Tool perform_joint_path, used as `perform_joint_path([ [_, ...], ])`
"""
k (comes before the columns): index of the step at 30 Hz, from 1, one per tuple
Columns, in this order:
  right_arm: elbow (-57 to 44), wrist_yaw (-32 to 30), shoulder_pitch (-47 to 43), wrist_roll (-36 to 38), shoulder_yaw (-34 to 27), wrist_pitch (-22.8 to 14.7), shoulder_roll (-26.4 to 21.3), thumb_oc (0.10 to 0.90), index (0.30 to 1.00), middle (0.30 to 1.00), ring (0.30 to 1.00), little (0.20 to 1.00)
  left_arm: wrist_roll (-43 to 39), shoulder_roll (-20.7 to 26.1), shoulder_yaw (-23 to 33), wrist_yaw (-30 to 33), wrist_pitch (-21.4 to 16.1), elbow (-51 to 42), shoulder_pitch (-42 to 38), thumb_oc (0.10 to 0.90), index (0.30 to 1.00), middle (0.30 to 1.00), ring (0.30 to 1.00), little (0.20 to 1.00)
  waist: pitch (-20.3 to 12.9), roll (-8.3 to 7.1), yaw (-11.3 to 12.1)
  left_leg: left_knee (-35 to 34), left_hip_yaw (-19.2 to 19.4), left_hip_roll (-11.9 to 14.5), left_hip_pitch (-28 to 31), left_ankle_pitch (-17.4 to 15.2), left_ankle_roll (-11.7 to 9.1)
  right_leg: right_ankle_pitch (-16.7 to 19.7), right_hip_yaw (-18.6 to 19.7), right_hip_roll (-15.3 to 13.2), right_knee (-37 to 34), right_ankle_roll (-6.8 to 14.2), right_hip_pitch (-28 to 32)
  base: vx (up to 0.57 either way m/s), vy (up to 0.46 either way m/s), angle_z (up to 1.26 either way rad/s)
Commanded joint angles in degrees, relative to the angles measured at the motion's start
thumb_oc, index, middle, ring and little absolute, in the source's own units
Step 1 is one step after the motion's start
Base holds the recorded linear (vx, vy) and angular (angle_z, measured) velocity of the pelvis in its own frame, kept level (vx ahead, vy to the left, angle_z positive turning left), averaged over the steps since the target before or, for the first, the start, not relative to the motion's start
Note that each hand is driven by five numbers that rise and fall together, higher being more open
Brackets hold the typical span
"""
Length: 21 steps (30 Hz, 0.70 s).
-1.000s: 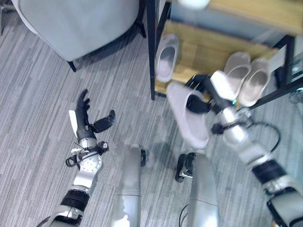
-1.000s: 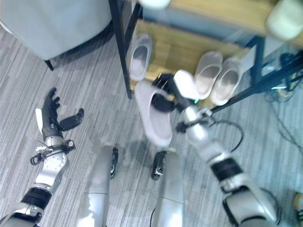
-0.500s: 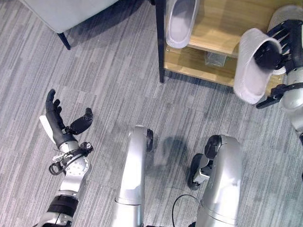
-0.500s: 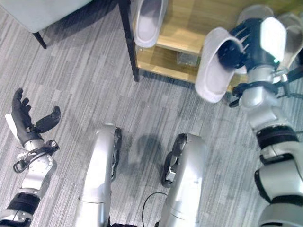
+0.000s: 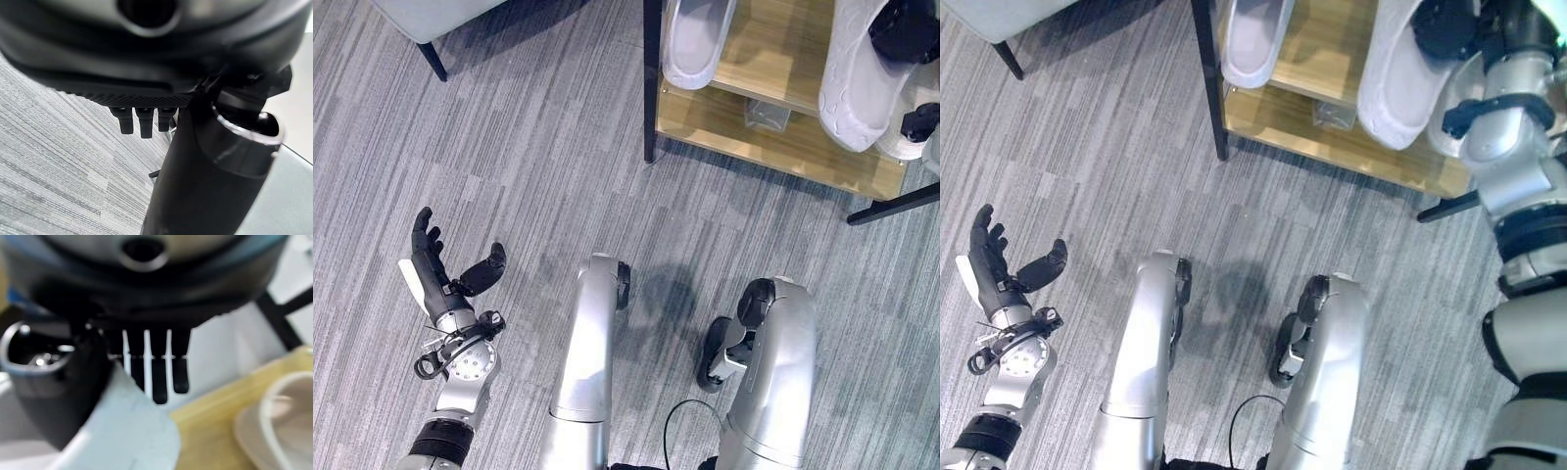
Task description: Arrange the slippers neatly on the shoe rack.
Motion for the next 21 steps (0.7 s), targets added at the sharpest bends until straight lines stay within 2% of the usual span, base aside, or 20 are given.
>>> perform_joint_path([
  [1, 3.3, -2.6, -11.8, 2.0, 1.8, -2.5, -4.5, 0.4, 0.3, 0.3, 0.3, 0.3, 1.5, 3.6, 0.3, 0.0, -5.9, -2.4, -0.4, 0.8, 0.9, 0.9, 0.9, 0.9, -1.5, -0.59, 2.2, 0.4, -1.4, -0.7, 0.5, -4.1, 2.7, -6.0, 1.4, -1.2, 2.3, -3.9, 3.5, 0.0, 0.0, 0.0],
  [9, 12.5, -1.7, -18.7, 0.1, 9.5, -0.7, -3.3, 0.4, 0.3, 0.3, 0.3, 0.3, 1.1, 5.0, -1.1, -2.6, -6.3, -3.3, 1.8, 0.8, 0.9, 0.9, 0.9, 0.9, -1.4, -1.01, 3.3, -3.2, -0.5, -0.3, 0.5, -3.3, 2.6, -4.9, 1.2, -1.7, -1.0, -4.8, 3.5, 0.0, 0.0, 0.0],
  [10, 13.2, -2.0, -19.4, -0.1, 10.1, -0.7, -3.1, 0.8, 0.9, 0.9, 0.9, 0.9, 1.2, 5.2, -1.1, -2.8, -6.3, -3.1, 2.1, 0.8, 0.9, 0.9, 0.9, 0.9, -1.4, -0.91, 3.3, -3.5, -0.6, -0.3, 0.5, -3.1, 2.5, -4.8, 1.1, -1.6, -1.2, -4.9, 3.5, 0.0, 0.0, 0.0],
  [21, 16.4, -1.2, -25.8, 1.9, 14.3, -0.7, -4.1, 0.8, 0.9, 0.9, 0.9, 0.9, 3.7, 9.2, -3.0, -5.1, -6.7, -2.8, 5.0, 0.8, 0.9, 0.9, 0.9, 0.9, -1.4, -0.71, 2.9, -5.0, -0.9, -0.5, 0.5, -2.8, 2.1, -4.6, 2.3, -1.5, -2.3, -5.2, 3.5, 0.0, 0.0, 0.01],
])
